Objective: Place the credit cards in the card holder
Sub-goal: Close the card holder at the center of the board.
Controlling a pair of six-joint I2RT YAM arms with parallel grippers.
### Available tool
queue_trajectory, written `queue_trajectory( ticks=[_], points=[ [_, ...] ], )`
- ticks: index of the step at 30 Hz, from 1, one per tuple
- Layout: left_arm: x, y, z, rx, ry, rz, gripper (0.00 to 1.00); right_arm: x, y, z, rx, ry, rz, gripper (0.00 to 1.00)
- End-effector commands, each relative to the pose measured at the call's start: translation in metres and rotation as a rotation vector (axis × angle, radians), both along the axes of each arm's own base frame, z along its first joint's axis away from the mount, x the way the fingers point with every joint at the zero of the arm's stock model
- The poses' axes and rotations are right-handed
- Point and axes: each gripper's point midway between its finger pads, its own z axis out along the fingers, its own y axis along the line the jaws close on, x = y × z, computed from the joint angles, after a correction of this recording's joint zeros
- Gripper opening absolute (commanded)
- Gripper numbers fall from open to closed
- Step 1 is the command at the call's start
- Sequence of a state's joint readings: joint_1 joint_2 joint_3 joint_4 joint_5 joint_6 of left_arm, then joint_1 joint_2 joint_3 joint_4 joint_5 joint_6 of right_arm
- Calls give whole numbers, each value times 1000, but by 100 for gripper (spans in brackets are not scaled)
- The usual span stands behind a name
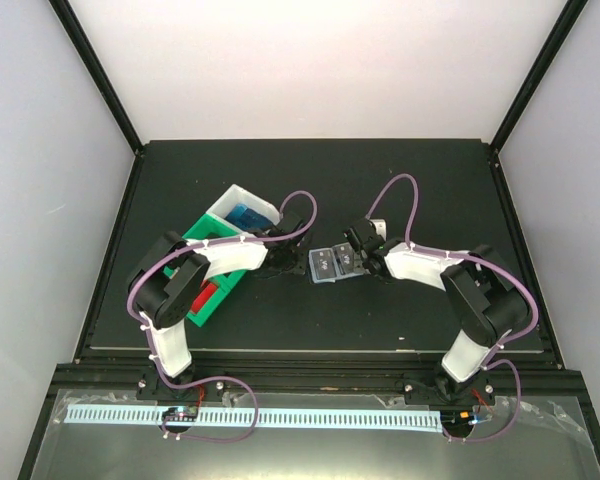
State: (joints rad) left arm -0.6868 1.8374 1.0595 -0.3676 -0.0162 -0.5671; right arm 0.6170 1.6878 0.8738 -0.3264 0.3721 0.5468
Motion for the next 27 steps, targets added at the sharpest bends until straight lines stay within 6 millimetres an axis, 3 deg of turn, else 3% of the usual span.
queue_trajectory(
  ticks=[1, 5, 12, 19, 27],
  points=[
    [-45, 54, -58, 237, 191, 2, 40, 14, -14, 16, -45, -88, -115, 42],
    [-44, 48, -56, 210, 190, -6, 40, 18, -6, 15, -24, -78, -102, 39],
    [-42, 43, -52, 183, 182, -14, 40, 26, -15, 21, -81, -107, -151, 35],
    [-39, 37, -44, 150, 167, -13, 41, 21, 31, 20, 93, -41, 62, 49],
    [-40, 36, -46, 140, 174, -13, 41, 25, 30, 0, 30, 14, 57, 56]
  ],
)
